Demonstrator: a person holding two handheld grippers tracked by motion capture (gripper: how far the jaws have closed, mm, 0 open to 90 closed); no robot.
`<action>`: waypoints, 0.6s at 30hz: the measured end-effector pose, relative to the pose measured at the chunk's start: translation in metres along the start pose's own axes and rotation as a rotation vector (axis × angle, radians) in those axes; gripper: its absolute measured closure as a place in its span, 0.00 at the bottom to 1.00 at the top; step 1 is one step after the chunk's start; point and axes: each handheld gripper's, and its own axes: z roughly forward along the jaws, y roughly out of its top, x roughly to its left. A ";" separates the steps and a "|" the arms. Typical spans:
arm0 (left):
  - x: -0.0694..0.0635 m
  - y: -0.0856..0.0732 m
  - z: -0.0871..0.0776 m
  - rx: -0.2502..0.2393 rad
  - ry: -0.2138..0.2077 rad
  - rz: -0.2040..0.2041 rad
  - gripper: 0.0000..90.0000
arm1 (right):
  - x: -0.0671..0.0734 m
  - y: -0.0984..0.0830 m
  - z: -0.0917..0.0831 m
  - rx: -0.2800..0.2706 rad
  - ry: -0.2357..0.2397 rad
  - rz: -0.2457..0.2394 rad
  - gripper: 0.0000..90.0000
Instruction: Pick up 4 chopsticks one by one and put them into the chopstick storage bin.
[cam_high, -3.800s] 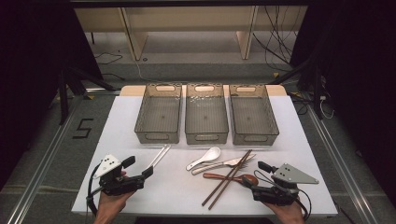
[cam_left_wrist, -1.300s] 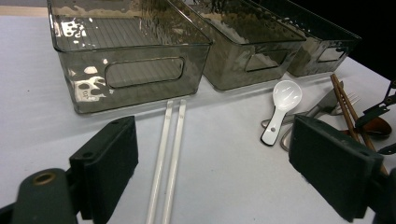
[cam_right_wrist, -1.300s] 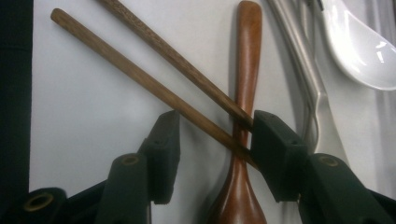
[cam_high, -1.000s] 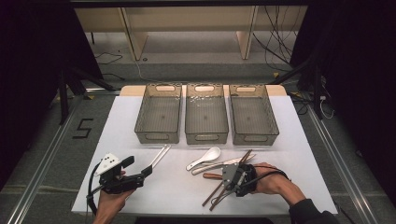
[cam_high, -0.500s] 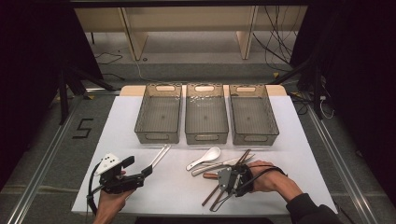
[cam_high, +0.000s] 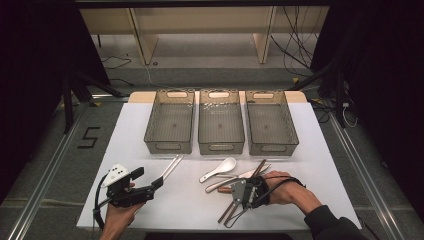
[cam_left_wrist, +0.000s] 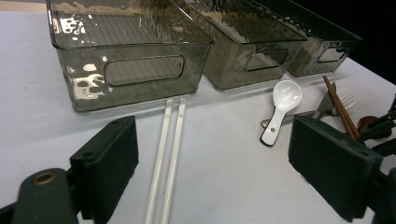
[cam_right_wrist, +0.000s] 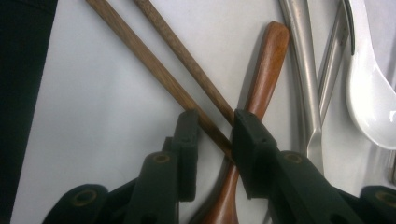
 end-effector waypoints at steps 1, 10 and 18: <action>0.000 0.000 0.000 0.000 0.000 0.000 0.17 | 0.000 0.000 0.000 0.000 0.000 0.000 0.80; 0.000 0.000 0.000 0.001 0.001 -0.003 0.17 | 0.004 0.001 0.000 0.018 0.004 -0.034 0.77; 0.001 0.000 0.000 0.003 0.001 -0.005 0.17 | 0.003 0.003 0.000 0.036 0.008 -0.092 0.78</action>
